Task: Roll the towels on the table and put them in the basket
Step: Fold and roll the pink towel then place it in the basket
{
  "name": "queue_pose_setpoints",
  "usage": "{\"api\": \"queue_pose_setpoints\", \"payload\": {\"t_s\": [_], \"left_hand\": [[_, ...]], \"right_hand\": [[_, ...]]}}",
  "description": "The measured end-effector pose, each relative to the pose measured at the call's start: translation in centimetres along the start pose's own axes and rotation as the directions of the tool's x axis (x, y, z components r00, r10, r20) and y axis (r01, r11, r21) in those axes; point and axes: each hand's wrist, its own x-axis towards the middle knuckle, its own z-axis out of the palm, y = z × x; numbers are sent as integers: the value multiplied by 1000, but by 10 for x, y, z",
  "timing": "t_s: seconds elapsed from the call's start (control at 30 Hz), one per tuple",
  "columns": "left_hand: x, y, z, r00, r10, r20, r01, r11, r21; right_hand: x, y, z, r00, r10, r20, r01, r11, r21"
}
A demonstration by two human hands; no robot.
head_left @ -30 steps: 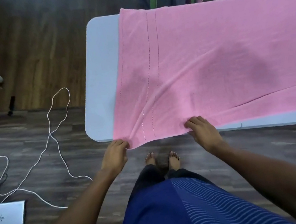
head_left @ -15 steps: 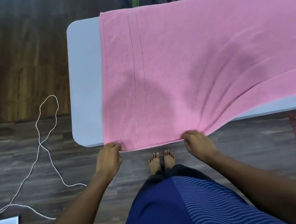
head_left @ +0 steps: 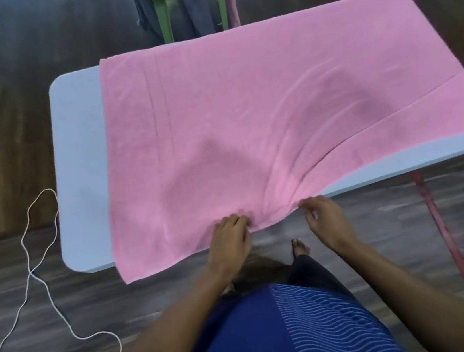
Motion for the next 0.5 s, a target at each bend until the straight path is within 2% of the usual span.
{"api": "queue_pose_setpoints", "payload": {"t_s": [0.07, 0.13, 0.23, 0.3, 0.4, 0.5], "left_hand": [[24, 32, 20, 1000, -2, -12, 2, 1000, -21], [46, 61, 41, 1000, -19, -19, 19, 999, -37], [68, 96, 72, 999, -42, 8, 42, 999, 0], [72, 114, 90, 998, -58, 14, 56, 995, 81], [73, 133, 104, 992, -127, 29, 115, 959, 259], [77, 145, 107, 980, -200, -17, 193, 910, 367]], "right_hand": [[19, 26, -22, 997, -60, -42, 58, 997, -44], [42, 50, -45, 994, -103, -19, 100, 988, -115], [70, 81, -72, 973, -196, 118, 221, 940, -259], [81, 101, -85, 933, -258, 253, 333, 885, -325], [91, 123, -96, 866, -352, 354, 462, 835, -299], [90, 137, -100, 873, -388, 296, 456, 864, -213]]}}
